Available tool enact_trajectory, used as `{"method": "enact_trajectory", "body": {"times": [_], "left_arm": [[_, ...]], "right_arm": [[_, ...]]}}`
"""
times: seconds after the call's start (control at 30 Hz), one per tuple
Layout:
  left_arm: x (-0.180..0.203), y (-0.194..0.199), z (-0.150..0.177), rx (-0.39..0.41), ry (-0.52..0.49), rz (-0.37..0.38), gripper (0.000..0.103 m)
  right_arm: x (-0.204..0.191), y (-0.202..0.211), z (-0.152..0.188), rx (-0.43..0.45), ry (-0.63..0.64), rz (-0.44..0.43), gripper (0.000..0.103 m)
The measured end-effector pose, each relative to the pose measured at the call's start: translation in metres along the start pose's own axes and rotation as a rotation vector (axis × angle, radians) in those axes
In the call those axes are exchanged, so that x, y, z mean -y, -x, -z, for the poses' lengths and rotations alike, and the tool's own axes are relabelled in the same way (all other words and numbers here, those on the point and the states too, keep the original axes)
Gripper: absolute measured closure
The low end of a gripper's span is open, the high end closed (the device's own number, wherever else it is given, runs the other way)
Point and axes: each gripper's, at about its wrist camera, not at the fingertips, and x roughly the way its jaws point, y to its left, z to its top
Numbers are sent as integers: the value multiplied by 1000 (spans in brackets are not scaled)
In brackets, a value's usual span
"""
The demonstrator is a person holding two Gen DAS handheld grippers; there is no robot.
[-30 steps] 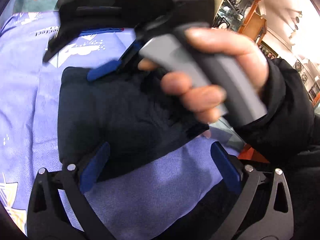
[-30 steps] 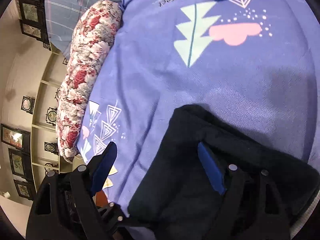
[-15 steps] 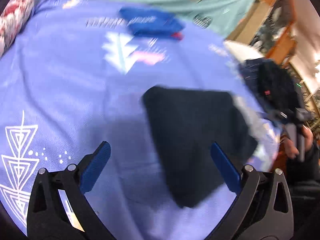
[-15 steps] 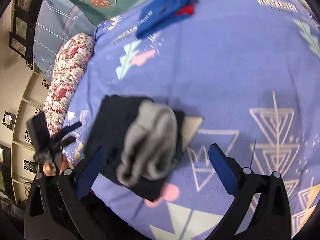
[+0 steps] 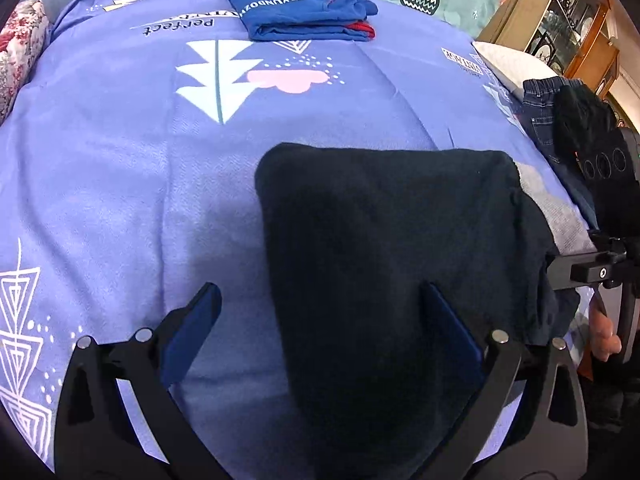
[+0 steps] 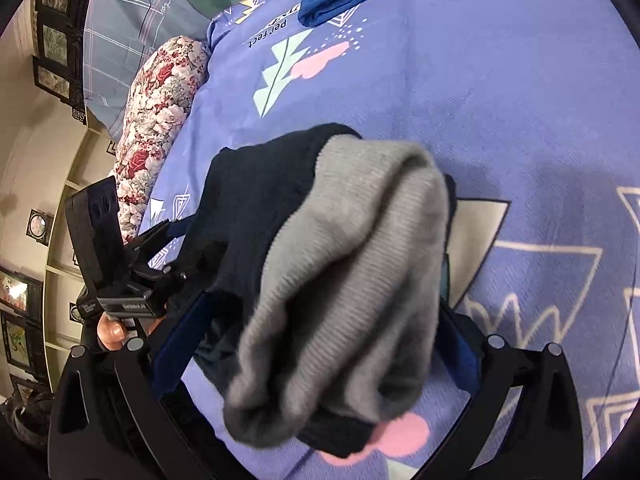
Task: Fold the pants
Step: 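Lift the folded navy bundle off the sheet with both grippers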
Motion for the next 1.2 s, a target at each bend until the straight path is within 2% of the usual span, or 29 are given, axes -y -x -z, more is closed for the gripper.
{"method": "enact_trajectory", "body": {"times": [0.2, 0.33, 0.63, 0.9, 1.03, 1.1, 1.13, 1.2], "left_arm": [[1, -7, -2, -20, 9, -2, 2], [4, -6, -3, -12, -2, -17, 2], [7, -6, -3, -5, -11, -13, 2], [5, -6, -3, -8, 0, 4, 3], [5, -7, -3, -10, 3, 32, 9], [6, -5, -2, -7, 3, 57, 16], [7, -4, -2, -7, 5, 74, 26], [10, -1, 0, 1, 11, 91, 33]], "right_arm": [[5, 2, 2, 38, -8, -28, 1], [-2, 0, 3, 26, 55, 10, 1], [-5, 0, 5, 49, 57, 44, 1], [-3, 0, 4, 54, 53, 39, 1], [-2, 1, 4, 61, 49, 32, 1], [-1, 2, 4, 59, 55, 38, 5], [-1, 3, 5, 56, 61, 43, 11], [0, 4, 5, 56, 59, 49, 22]]}}
